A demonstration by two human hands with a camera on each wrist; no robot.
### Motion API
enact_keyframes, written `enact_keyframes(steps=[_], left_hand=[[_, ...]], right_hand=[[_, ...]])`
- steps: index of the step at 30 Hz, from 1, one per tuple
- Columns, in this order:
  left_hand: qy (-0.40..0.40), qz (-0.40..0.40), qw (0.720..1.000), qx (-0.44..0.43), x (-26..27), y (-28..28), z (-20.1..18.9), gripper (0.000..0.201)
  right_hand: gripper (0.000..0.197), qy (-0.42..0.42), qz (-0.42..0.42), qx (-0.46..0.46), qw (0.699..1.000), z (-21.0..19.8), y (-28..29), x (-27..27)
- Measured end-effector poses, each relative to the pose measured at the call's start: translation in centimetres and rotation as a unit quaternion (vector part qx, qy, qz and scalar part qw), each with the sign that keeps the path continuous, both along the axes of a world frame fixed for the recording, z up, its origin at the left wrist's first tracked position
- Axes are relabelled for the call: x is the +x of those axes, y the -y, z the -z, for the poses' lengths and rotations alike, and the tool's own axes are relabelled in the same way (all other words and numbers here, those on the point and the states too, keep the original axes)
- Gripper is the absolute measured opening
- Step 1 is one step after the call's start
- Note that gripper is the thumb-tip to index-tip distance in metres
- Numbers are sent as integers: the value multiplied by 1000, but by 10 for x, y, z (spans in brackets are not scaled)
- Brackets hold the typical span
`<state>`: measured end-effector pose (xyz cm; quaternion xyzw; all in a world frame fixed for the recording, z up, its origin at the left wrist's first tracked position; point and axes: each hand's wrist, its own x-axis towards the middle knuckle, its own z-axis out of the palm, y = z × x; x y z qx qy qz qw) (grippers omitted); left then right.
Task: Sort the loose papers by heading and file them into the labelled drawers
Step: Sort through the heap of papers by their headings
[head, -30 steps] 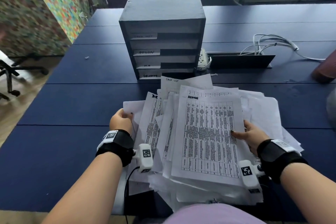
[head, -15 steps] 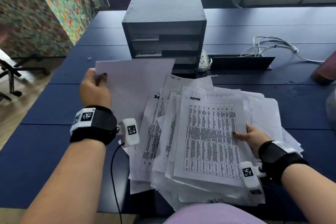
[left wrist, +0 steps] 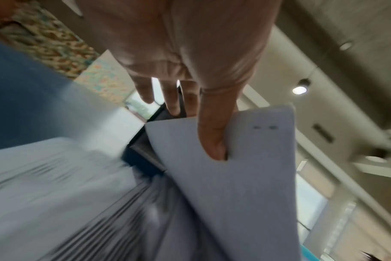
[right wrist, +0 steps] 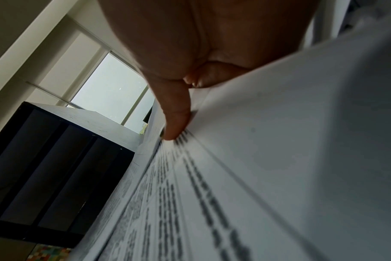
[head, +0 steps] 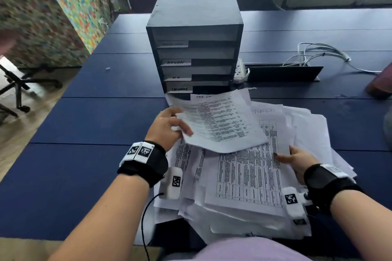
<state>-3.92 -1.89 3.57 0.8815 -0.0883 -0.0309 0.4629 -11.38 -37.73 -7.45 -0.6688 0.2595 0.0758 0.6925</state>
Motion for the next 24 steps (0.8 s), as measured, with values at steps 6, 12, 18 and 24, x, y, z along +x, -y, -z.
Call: enact_keyframes(steps=[6,12,18,24], left_hand=[[-115,-157,976,-99,1,-23,43,46],[-294,-275,867,-293,2,-19,49,24],[-291,-284,913,-18,-5,-18,64,22],[-369,-176,912,-14,-18,-8,69,33]], right_hand=[[101,-1,-9,18,1000,-9,-6,-2],[102,-15,-16,1,1000,-7,-3,-2],[103,-13,-23,12,1000,-4,-1,-1],[78,-10,-9,45,999,-7,-4,-2]])
